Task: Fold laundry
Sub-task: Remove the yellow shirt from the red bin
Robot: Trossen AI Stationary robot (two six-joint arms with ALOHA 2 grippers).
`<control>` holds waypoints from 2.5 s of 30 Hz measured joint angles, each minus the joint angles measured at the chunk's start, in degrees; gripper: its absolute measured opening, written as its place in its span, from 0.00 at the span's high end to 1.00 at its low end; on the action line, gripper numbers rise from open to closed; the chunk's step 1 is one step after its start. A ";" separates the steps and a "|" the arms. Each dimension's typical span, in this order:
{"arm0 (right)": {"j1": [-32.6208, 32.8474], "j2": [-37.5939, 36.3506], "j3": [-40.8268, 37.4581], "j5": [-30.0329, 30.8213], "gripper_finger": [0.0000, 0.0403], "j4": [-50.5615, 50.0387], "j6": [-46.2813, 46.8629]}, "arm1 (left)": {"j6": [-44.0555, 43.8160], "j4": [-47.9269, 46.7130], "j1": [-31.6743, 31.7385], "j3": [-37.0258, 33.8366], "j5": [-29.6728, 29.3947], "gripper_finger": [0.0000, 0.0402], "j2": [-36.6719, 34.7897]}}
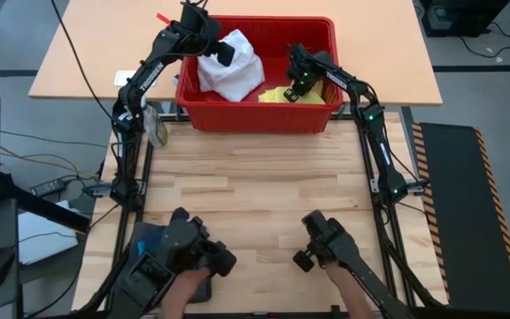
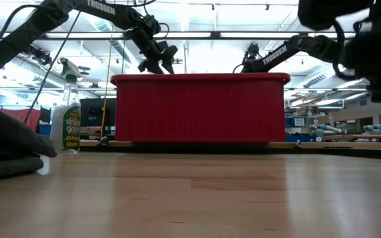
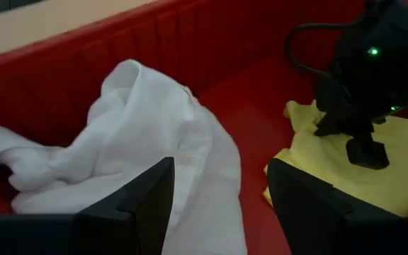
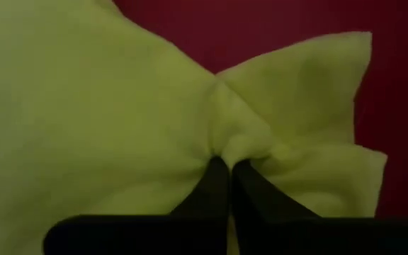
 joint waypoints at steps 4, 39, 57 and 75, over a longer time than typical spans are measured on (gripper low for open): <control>-1.13 -2.15 0.33 -8.75 0.99 -0.44 2.78 | 0.46 0.19 -0.86 0.00 0.01 0.43 0.00; 27.57 -48.94 3.16 -7.76 1.00 1.76 5.18 | 18.28 -6.45 -19.38 -0.04 2.02 0.43 -12.40; 47.42 -52.72 3.16 7.73 1.00 -1.71 4.91 | 13.47 -2.57 -37.99 0.04 -1.65 0.43 -22.63; 68.10 -53.40 -25.64 14.47 1.00 -9.05 33.66 | -21.13 -27.28 -63.16 -0.07 -21.62 0.91 -5.37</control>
